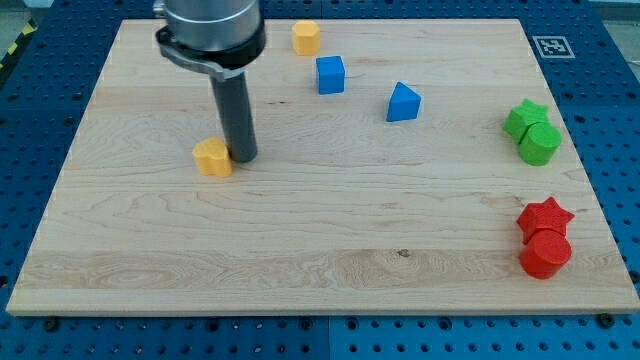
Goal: Move the yellow heart to the bottom left of the board
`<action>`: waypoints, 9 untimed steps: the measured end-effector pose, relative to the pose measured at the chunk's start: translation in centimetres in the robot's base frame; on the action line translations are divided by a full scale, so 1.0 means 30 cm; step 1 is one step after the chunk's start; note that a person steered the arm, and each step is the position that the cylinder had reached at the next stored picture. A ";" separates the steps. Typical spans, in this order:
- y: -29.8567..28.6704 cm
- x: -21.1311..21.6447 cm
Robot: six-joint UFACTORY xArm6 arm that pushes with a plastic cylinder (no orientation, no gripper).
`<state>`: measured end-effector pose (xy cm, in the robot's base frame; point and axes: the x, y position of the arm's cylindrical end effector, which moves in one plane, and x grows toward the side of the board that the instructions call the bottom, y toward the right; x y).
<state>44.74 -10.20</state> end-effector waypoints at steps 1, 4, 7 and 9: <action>-0.004 -0.105; -0.101 0.095; -0.174 0.095; -0.273 0.308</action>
<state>53.98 -18.40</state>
